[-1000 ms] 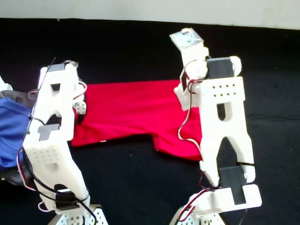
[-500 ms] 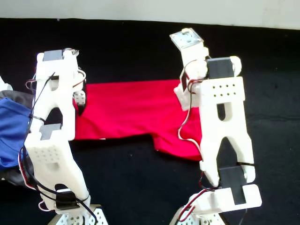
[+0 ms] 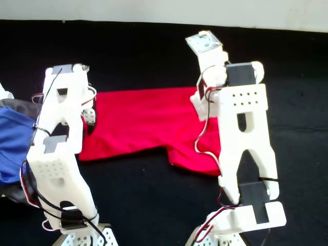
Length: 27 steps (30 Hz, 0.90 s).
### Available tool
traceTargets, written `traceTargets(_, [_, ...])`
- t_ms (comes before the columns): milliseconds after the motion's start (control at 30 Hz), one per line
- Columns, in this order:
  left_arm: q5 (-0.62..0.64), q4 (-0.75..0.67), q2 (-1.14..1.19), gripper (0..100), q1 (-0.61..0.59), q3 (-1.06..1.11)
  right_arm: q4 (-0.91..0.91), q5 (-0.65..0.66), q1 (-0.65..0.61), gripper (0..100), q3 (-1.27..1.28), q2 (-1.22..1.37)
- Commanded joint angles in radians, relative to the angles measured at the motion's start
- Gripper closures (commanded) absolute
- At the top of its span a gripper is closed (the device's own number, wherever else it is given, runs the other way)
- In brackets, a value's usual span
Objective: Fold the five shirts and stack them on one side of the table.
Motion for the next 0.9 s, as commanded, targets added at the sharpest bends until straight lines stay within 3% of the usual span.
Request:
traceTargets(0, [0.009, -0.02, -0.005, 97, 0.004, -0.001, 0.013, -0.008, -0.012, 99.3, 0.002, -0.044])
traceTargets(333, [0.009, 0.044, -0.007, 97, 0.008, -0.11, 0.013, -0.008, -0.012, 99.3, 0.002, -0.042])
traceTargets(500, [0.009, 0.043, -0.005, 91, 0.008, -0.107, 0.013, -0.008, -0.012, 99.3, 0.002, -0.042])
traceTargets(867, [0.008, -0.008, -0.004, 91, 0.002, -0.022, 0.013, -0.008, -0.012, 99.3, 0.002, -0.042])
